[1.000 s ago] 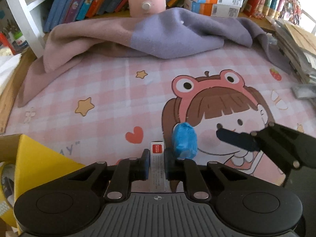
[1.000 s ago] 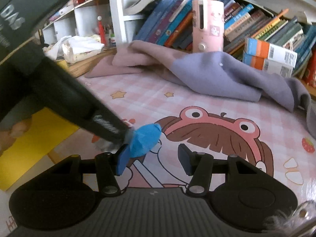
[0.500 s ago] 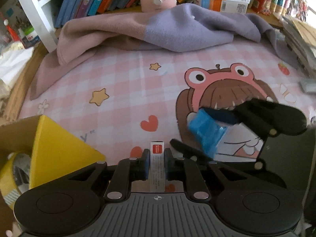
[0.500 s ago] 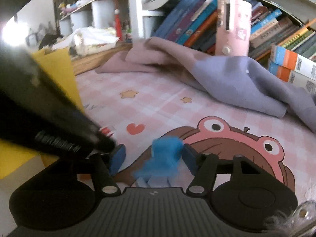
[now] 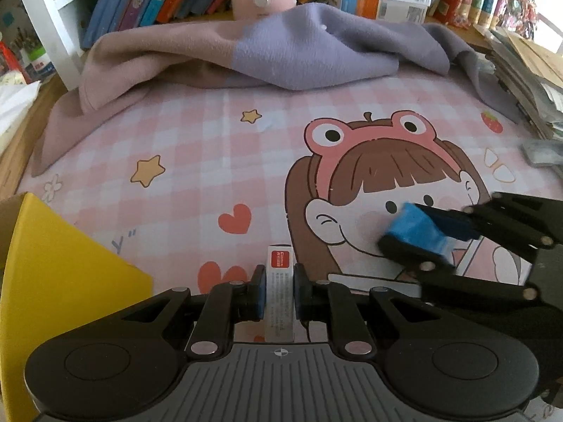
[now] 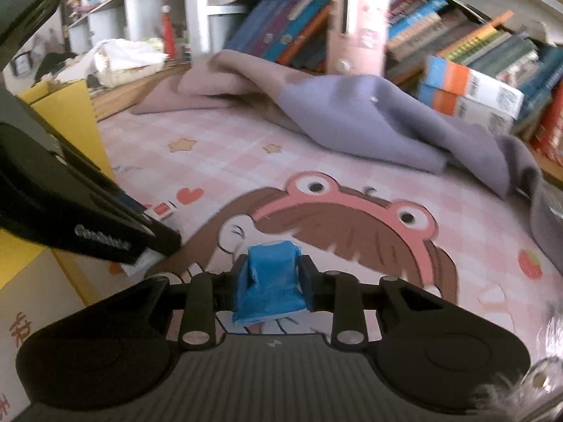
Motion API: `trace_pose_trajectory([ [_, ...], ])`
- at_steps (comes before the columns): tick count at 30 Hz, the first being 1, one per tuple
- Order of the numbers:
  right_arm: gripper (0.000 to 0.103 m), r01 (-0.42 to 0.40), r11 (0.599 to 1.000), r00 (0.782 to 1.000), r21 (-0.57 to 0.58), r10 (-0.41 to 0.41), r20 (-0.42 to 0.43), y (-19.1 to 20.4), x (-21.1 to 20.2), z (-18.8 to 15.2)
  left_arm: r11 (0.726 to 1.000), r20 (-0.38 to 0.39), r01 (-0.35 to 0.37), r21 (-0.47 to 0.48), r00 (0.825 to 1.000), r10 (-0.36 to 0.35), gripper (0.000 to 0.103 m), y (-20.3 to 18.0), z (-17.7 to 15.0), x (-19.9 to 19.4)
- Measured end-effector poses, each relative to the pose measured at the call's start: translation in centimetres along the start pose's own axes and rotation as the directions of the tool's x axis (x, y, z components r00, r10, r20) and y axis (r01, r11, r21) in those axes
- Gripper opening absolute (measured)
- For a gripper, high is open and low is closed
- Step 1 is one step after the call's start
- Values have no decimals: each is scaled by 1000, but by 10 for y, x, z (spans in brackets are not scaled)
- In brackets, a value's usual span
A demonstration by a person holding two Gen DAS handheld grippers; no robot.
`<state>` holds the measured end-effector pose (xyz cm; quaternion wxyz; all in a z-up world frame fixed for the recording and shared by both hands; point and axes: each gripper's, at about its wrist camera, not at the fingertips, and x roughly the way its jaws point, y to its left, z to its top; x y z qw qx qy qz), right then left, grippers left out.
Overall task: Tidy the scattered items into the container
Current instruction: 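Grasp the small white box with the left tool while the right tool grasps the blue case, then carry the white box with the left tool while the right tool carries the blue case to the box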
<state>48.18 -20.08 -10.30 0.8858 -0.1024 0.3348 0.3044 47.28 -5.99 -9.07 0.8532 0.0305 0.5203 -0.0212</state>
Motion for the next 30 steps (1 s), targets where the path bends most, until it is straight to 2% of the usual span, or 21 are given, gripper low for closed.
trace_pose_trajectory([
  [8, 27, 18, 1000, 1000, 11, -18, -6, -3, -7, -5, 1000, 12, 7, -7, 1000, -7, 13, -3, 0, -2],
  [14, 26, 44, 995, 999, 89, -44, -1, -17, -25, -7, 997, 46, 82, -1, 996, -82, 13, -20, -4, -23],
  [21, 26, 66, 989, 998, 136, -65, -13, -35, -59, -17, 988, 50, 154, -7, 987, -154, 13, -40, -14, -40],
  [30, 26, 25, 989, 1000, 144, -25, -4, -20, -106, -31, 977, 101, 215, 9, 971, -215, 13, -51, -33, -87],
])
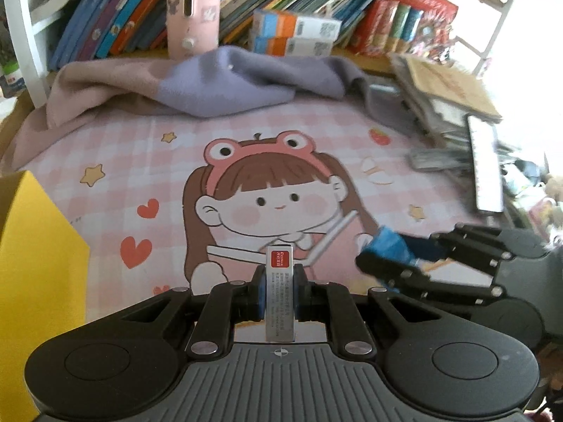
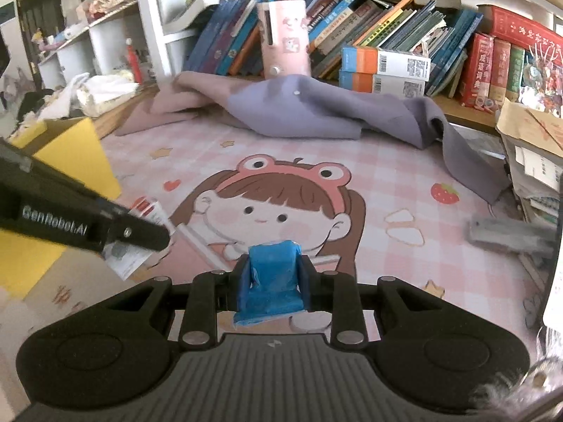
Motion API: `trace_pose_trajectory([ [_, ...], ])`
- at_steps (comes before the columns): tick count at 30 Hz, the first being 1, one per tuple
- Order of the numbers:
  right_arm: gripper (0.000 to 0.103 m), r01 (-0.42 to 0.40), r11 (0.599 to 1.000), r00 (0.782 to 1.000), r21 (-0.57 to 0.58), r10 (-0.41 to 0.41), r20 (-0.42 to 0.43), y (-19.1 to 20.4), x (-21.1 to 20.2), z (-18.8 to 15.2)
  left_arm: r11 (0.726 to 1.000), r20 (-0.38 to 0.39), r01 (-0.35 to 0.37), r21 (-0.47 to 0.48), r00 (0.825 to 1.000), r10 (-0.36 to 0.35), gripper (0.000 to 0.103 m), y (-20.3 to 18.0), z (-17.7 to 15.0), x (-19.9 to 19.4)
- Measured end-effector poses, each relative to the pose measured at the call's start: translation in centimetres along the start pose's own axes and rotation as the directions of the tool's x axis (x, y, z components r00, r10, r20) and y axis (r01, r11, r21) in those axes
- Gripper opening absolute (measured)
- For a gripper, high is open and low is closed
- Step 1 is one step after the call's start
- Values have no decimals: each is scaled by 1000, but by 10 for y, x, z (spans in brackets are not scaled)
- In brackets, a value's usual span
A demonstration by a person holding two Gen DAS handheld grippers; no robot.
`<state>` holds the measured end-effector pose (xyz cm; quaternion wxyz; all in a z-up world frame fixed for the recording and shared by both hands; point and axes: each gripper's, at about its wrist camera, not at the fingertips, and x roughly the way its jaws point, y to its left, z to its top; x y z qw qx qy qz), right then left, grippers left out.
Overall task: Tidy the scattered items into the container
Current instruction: 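Carry the white box with the left tool while the right tool carries the blue case to the box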
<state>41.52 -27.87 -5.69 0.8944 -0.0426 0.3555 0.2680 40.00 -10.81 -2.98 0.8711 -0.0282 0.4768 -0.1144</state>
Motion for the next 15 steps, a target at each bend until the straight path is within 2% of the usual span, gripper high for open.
trace_pose_trajectory([
  [6, 26, -57, 998, 998, -2, 57, -5, 18, -42, -7, 999, 41, 50, -18, 998, -50, 13, -4, -19, -44],
  [15, 26, -66, 997, 997, -38, 64, -42, 53, -93, -20, 985, 62, 148, -85, 988, -143, 13, 0, -64, -91],
])
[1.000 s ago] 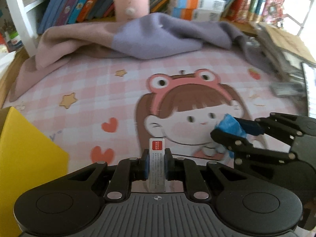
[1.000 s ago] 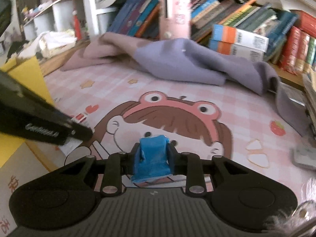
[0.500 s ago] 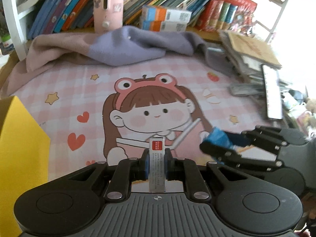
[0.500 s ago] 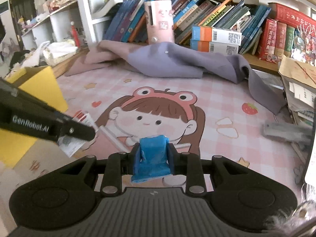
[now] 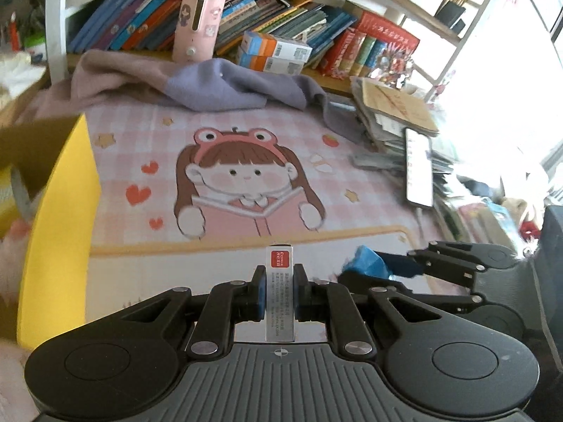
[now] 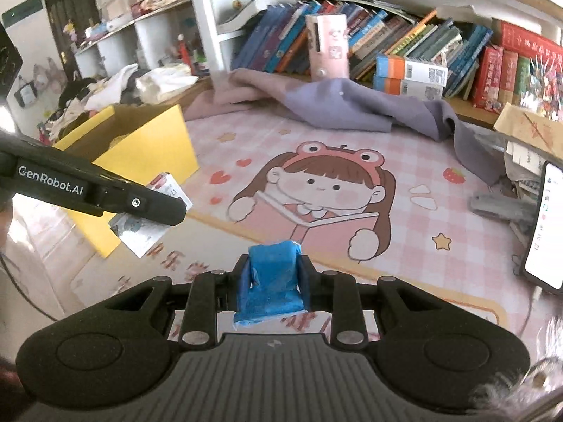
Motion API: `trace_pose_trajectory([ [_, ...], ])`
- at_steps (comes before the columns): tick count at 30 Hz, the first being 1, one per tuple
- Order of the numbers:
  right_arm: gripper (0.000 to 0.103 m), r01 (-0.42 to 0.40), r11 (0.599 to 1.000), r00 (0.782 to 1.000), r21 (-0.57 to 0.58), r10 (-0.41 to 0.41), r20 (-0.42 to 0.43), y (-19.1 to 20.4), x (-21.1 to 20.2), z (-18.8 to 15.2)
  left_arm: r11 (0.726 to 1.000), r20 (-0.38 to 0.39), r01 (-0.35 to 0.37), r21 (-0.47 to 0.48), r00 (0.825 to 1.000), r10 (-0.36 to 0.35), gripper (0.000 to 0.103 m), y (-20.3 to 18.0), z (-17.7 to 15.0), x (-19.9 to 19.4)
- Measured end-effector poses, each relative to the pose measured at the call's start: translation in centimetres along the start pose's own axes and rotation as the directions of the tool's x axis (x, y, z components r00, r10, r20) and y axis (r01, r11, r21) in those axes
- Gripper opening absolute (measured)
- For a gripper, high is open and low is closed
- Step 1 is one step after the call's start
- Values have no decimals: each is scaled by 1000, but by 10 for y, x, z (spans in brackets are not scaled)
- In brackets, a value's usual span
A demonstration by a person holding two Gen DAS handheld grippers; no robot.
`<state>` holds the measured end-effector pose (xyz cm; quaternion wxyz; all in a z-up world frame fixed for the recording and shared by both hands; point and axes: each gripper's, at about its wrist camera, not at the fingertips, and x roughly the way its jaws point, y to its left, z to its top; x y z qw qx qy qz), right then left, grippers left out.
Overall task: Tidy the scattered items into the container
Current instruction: 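Carry the white box with the left tool while the right tool carries the blue case to the box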
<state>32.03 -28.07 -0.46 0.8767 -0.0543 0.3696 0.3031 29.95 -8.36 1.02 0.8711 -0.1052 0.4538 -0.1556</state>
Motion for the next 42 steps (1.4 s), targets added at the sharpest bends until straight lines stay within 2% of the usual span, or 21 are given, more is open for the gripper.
trace_pose_trajectory([
  [9, 26, 112, 994, 993, 7, -112, 25, 47, -26, -5, 992, 22, 123, -32, 992, -122, 13, 21, -40, -30],
  [15, 26, 170, 985, 984, 20, -171, 48, 92, -42, -13, 987, 74, 159, 1, 985, -159, 13, 43, -65, -67],
  [21, 26, 193, 981, 979, 15, -194, 55, 150, -53, -28, 984, 81, 178, -12, 981, -176, 13, 71, -104, -103],
  [26, 26, 183, 983, 982, 15, -184, 54, 199, -57, -45, 984, 90, 174, -23, 981, -171, 13, 95, -135, -132],
  [32, 26, 137, 991, 989, -7, -136, 55, 254, -55, -53, 988, 126, 140, -67, 983, -131, 13, 127, -168, -170],
  [42, 26, 79, 992, 995, -100, -73, 63, 319, -52, -47, 986, 200, 122, -113, 975, -98, 13, 163, -196, -213],
])
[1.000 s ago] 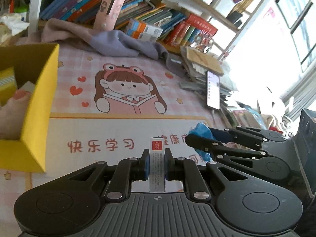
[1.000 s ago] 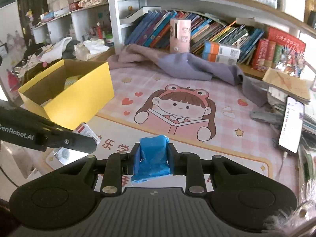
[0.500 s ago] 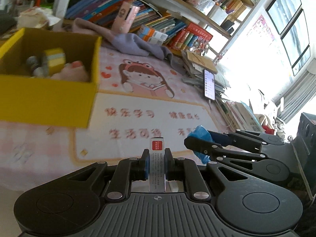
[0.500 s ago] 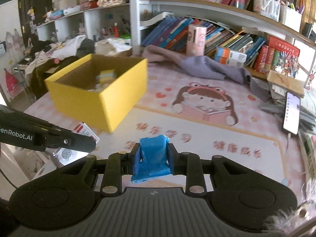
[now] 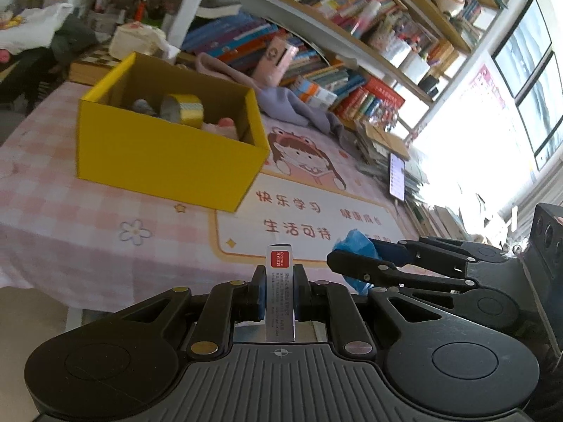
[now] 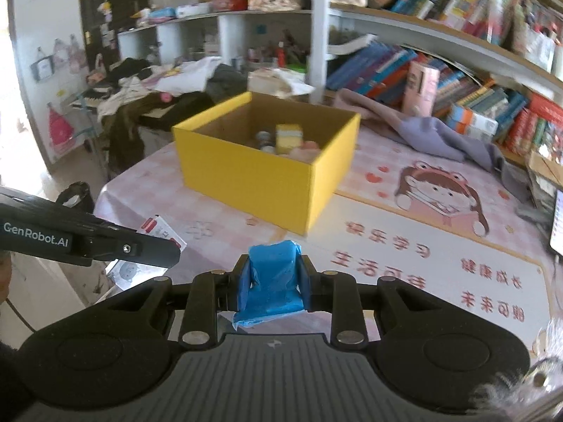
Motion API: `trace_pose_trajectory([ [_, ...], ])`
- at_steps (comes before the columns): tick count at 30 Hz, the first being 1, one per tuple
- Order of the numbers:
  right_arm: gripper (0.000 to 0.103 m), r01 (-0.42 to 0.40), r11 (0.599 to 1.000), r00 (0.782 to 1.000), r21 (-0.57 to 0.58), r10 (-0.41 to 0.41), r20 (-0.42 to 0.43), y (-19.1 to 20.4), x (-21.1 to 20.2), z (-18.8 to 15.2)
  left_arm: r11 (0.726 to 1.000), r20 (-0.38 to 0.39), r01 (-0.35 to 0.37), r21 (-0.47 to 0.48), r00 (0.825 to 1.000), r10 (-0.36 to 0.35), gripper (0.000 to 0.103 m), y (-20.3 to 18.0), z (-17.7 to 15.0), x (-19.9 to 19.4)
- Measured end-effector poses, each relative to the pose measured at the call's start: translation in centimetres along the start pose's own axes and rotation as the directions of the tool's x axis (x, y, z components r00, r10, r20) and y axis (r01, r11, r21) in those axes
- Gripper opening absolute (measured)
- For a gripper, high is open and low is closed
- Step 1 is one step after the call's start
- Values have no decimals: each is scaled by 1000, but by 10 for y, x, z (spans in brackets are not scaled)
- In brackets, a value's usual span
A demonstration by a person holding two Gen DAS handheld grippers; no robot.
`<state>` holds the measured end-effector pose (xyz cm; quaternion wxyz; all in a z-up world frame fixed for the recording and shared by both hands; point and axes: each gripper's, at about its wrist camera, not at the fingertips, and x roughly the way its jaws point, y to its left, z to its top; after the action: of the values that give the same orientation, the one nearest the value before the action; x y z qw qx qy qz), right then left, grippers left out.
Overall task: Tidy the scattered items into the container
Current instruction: 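Carry the white box with the left tool while the right tool carries the blue case to the box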
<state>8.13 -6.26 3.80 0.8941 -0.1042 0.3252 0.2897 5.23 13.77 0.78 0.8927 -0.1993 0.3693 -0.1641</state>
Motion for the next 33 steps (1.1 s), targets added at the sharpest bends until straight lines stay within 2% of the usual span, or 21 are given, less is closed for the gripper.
trace_pose_trajectory([
  [8, 26, -60, 994, 998, -92, 59, -16, 31, 10, 14, 997, 54, -31, -65, 998, 35, 13, 23, -3, -23],
  [19, 26, -119, 983, 993, -141, 114, -42, 43, 38, 31, 992, 65, -62, -112, 995, 69, 13, 49, 8, -18],
  [24, 26, -132, 979, 991, -153, 127, -43, 39, 58, 48, 991, 81, -80, -106, 993, 89, 13, 62, 33, -5],
  [33, 26, -84, 989, 996, -119, 88, 34, 1, 104, 108, 992, 154, -120, 30, 981, 114, 13, 69, 116, 32],
])
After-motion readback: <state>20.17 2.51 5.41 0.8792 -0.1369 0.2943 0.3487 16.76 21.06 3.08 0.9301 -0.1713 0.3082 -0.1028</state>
